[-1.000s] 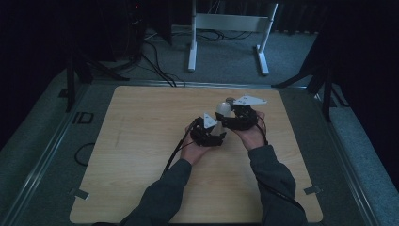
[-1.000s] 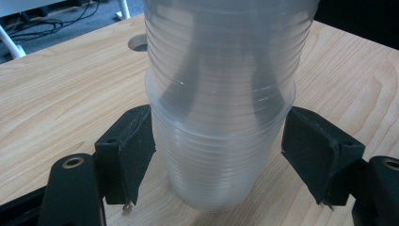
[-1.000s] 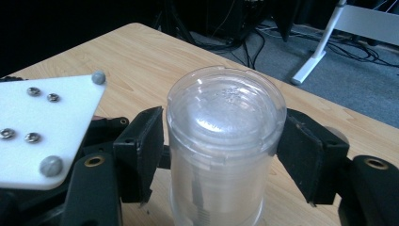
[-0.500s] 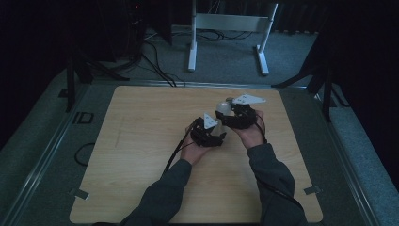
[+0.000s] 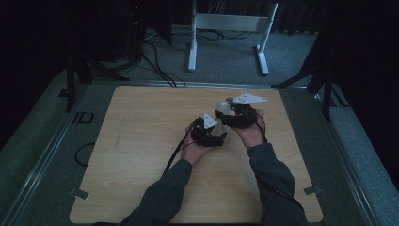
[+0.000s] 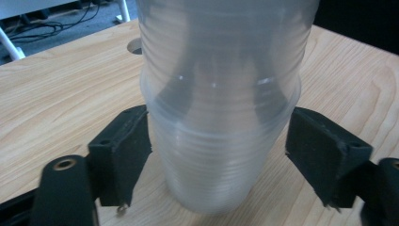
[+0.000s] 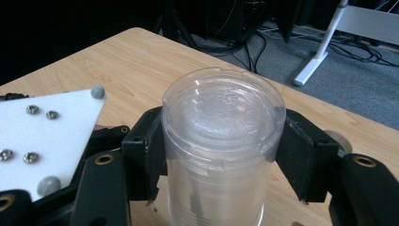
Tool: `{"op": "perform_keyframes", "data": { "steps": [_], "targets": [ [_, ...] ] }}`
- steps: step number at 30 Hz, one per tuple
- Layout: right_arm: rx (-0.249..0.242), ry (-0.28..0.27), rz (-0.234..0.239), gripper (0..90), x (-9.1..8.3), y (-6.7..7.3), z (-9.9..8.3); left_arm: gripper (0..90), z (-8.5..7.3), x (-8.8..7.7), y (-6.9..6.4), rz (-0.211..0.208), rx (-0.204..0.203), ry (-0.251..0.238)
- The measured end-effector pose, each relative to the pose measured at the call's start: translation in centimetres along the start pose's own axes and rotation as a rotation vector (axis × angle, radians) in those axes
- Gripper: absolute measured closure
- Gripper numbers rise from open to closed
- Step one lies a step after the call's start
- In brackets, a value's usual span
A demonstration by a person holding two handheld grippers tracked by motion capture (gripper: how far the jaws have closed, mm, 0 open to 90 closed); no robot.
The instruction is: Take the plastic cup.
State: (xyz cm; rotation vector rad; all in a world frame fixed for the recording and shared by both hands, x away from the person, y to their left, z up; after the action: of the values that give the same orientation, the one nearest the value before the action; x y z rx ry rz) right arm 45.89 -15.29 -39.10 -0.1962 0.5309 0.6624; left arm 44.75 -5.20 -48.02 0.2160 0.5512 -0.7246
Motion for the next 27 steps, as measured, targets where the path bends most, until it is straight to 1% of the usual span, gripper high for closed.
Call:
{"op": "perform_keyframes", "data": {
  "steps": [2, 4, 5, 10, 14, 18, 27],
  "targets": [
    [0.008, -0.002, 0.003, 38.2, 0.06, 0.03, -0.1, 19.1, 0.21, 0.08, 0.02, -0.007, -0.013, -0.013],
    [0.012, -0.002, 0.007, 38.3, 0.06, 0.04, -0.11, 18.8, 0.27, 0.13, 0.03, -0.003, -0.014, -0.019],
    [0.013, -0.002, 0.009, 38.3, 0.06, 0.04, -0.11, 18.8, 0.36, 0.3, 0.05, -0.007, -0.027, -0.02],
    [0.018, -0.004, 0.017, 38.5, 0.06, 0.07, -0.08, 20.1, 0.47, 0.53, 0.06, 0.007, -0.021, -0.03],
    [0.017, -0.002, 0.02, 38.4, 0.04, 0.0, -0.09, 20.6, 0.44, 0.56, 0.02, 0.023, -0.009, -0.032],
    [0.016, -0.007, 0.016, 38.4, -0.07, -0.06, 0.01, 21.0, 0.43, 0.52, -0.04, 0.028, -0.006, -0.037],
    [0.011, -0.011, 0.011, 38.4, -0.15, -0.07, 0.17, 21.1, 0.37, 0.54, -0.04, 0.028, -0.007, -0.033]
  ]
}}
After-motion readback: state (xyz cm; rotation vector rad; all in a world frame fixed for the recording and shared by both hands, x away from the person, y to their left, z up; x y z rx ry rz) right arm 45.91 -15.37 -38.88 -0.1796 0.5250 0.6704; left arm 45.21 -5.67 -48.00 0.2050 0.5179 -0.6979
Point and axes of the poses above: each handheld gripper's, and its own axes: x roughly forward along the jaws, z roughly out of its top, y roughly to its left, the point moved 5 cm from there along x, roughly forward along the jaws, and after that the axes turned 4 degrees about y, right-handed, at the moved point
